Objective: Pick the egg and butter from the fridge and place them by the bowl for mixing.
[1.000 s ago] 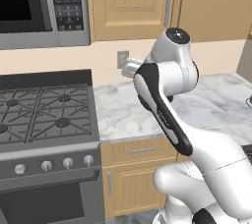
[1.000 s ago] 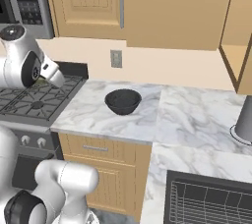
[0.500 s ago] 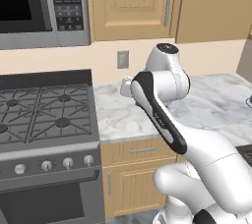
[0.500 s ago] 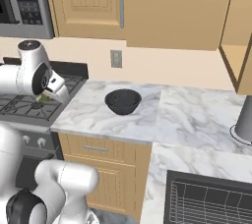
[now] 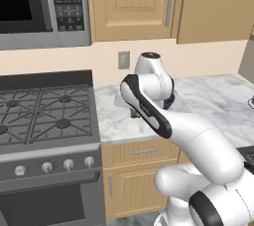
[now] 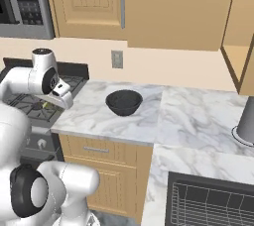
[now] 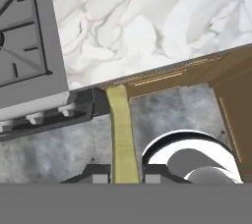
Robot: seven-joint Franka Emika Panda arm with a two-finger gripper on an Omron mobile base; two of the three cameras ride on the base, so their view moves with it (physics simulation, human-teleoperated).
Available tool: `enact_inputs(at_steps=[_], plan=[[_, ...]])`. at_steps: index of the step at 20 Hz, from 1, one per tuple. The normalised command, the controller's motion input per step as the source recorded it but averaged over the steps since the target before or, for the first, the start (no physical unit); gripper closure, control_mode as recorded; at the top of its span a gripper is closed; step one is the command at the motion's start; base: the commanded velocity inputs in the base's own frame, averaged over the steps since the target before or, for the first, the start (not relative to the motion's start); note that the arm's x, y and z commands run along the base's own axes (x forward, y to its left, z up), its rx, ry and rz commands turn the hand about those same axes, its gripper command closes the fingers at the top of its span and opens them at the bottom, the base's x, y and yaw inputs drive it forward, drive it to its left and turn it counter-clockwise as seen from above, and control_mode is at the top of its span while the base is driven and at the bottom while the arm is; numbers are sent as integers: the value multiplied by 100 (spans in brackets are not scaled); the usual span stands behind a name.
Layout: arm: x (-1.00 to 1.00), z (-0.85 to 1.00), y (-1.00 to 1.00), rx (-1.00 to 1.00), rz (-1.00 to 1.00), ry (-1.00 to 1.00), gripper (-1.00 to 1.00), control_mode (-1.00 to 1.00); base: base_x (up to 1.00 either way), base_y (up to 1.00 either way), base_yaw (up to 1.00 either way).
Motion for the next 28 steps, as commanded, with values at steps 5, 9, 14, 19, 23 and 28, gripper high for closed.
enact_inputs(at_steps=[5, 9, 14, 19, 23, 28], plan=[[35, -59, 10, -6, 4, -11, 100, -100, 0, 0, 0], [24, -47, 1, -3, 6, -43, 100, -100, 0, 0, 0], [7, -18, 0, 0, 3, -47, 100, -100, 0, 0, 0], [26, -15, 0, 0, 0, -18, 100, -100, 0, 0, 0], [1, 0, 0, 0, 0, 0, 100, -100, 0, 0, 0], [11, 0, 0, 0, 0, 0, 100, -100, 0, 0, 0]])
